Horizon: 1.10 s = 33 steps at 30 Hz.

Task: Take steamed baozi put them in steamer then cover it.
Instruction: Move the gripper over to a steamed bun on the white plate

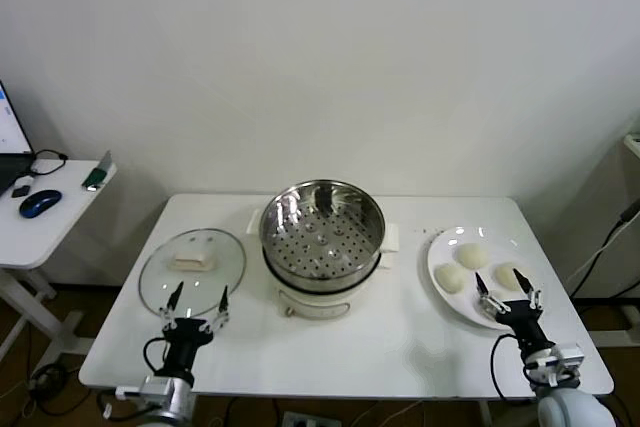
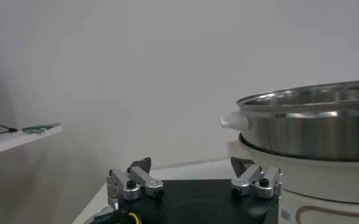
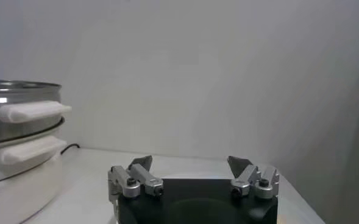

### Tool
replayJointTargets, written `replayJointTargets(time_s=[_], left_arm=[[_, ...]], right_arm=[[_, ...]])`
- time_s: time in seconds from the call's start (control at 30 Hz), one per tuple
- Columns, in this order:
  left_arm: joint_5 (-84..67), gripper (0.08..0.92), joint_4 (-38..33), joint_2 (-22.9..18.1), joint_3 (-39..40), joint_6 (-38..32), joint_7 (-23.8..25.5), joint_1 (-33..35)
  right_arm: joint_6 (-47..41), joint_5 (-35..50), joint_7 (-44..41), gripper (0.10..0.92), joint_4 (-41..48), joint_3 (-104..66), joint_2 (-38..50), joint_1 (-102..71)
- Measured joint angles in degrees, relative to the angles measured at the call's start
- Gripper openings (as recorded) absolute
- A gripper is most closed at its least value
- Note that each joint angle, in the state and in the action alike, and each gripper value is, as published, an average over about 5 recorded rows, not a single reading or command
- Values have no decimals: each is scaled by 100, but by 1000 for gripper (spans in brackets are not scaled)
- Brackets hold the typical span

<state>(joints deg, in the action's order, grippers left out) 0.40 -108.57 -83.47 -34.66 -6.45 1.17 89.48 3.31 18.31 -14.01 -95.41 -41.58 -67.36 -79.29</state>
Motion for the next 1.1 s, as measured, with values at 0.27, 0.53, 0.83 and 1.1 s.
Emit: replayJointTargets(time_s=[0.27,0.53,0.83,1.1], left_arm=[[-68,823,9,40,95,-68,-24,-47],[-107,823,-20,64,169,-24,-87,-124],[-188,823,28,122,137,16,-160,-130],[-231,823,94,134,112,41,-204,-132]], right_arm=[[-503,-344,-720,823,243,379,1021,533],[-739,-1029,-2335,823,1068,1739,2483,2075],[-577,-1939,-3907,823,2204,4417,3319,4754],[-253,-2481,-4644,823,3325,6312,3256,6621]])
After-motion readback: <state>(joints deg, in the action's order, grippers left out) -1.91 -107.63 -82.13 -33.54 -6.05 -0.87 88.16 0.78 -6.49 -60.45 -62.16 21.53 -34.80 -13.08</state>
